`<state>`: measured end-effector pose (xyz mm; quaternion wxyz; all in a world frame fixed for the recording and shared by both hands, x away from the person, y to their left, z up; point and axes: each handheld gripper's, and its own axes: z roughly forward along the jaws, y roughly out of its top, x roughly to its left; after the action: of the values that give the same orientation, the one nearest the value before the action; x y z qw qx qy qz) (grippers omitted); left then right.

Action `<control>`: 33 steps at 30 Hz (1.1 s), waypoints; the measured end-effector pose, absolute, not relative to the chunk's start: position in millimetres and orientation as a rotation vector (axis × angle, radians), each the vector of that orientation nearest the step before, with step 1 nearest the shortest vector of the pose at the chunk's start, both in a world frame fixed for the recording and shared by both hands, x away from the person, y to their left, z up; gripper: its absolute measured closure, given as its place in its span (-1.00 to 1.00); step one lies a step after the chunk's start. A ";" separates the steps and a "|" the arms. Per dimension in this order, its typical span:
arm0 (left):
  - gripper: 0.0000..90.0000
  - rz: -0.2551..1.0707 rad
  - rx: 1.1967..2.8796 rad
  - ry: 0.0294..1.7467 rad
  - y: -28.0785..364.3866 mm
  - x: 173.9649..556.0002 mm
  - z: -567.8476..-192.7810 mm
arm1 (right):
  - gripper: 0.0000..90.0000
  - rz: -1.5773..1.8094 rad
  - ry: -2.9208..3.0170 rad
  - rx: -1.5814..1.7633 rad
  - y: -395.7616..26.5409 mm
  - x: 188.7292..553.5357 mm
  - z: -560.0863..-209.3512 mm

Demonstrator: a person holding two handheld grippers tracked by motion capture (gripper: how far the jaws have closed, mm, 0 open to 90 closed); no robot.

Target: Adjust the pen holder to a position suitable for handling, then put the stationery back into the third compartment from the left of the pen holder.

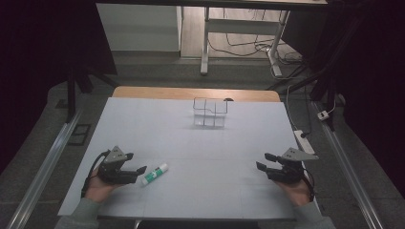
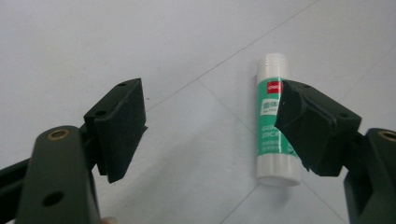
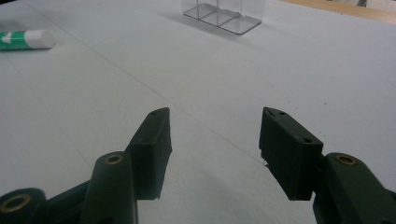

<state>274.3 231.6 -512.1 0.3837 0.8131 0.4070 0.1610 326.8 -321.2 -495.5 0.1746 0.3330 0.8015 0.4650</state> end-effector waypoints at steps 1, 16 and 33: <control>-0.47 0.413 2.080 1.034 230.2 274.2 -511.1 | -0.06 1.321 2.270 0.944 -321.4 327.1 -495.9; -0.48 0.388 2.155 0.968 215.1 285.1 -500.3 | -0.12 1.281 2.321 0.894 -318.7 325.3 -502.6; -0.47 0.307 2.273 0.889 189.4 302.9 -488.2 | -0.13 1.240 2.351 0.875 -314.0 323.1 -504.9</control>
<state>302.9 189.4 -488.2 0.3341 0.8709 0.3406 0.1176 323.1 -314.0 -504.9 0.1709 0.3082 0.8278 0.4366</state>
